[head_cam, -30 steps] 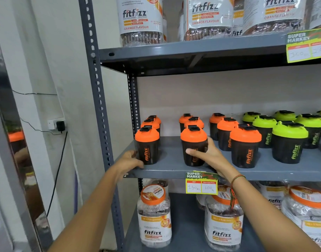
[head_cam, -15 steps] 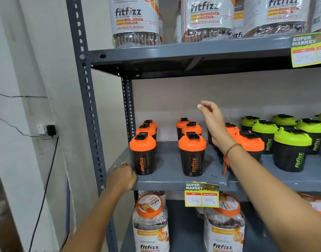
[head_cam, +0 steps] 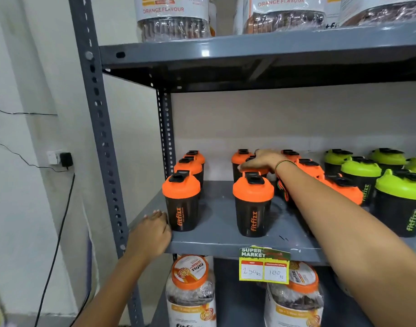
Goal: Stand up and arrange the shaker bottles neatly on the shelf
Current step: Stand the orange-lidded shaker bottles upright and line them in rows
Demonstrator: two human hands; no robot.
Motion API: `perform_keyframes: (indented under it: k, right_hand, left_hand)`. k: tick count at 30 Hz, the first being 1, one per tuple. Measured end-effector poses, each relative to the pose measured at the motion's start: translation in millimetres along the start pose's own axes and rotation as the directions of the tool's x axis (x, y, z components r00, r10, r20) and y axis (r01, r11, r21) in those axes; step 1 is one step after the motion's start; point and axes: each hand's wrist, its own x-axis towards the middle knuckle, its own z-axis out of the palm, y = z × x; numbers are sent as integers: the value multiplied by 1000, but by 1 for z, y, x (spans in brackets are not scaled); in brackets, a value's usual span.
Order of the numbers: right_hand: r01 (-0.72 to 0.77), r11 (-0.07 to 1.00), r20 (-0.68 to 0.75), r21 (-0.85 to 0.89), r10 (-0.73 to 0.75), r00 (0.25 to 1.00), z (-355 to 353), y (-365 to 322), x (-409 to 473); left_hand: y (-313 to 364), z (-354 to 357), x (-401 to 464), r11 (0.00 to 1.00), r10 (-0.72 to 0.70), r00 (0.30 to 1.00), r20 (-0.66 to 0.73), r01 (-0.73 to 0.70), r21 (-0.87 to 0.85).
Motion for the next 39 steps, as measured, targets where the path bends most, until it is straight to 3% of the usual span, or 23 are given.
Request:
perform_keyframes:
  k: [12,22,27,30,32,36,39]
  right_hand:
    - [51,968,124,246,-83,989,0,-6,-6]
    - [66,965,135,252,-103,986,0,-4,-7]
    - [105,932,-64,347,-88,994,-19,-15,-4]
    - [206,941,-224,267,-148,963,-34,-37,-4]
    - [268,950,-237,162,-227,945,-37,-60,-2]
    - [380,924,-54,-43,-382,923,-29,-118,-9]
    - [409,904,118,-125,-396,911,-11,-149,-14]
  left_hand:
    - [1,-1,-3,999,-36,999,9,36,-4]
    - [-1,0,0,1000,-21,999,37,21,-11]
    - [-2,1,-1,1000,-19,999,35,19,-13]
    - [-2,1,-1,999,-40,999,32,41,-14]
    - [-1,0,-2,999,-48,998,33,48,-17]
    - [2,-3,-4,999,-44,999,16,44,-23]
    - [4,-6,-4,999,-43,999,17,44,-20]
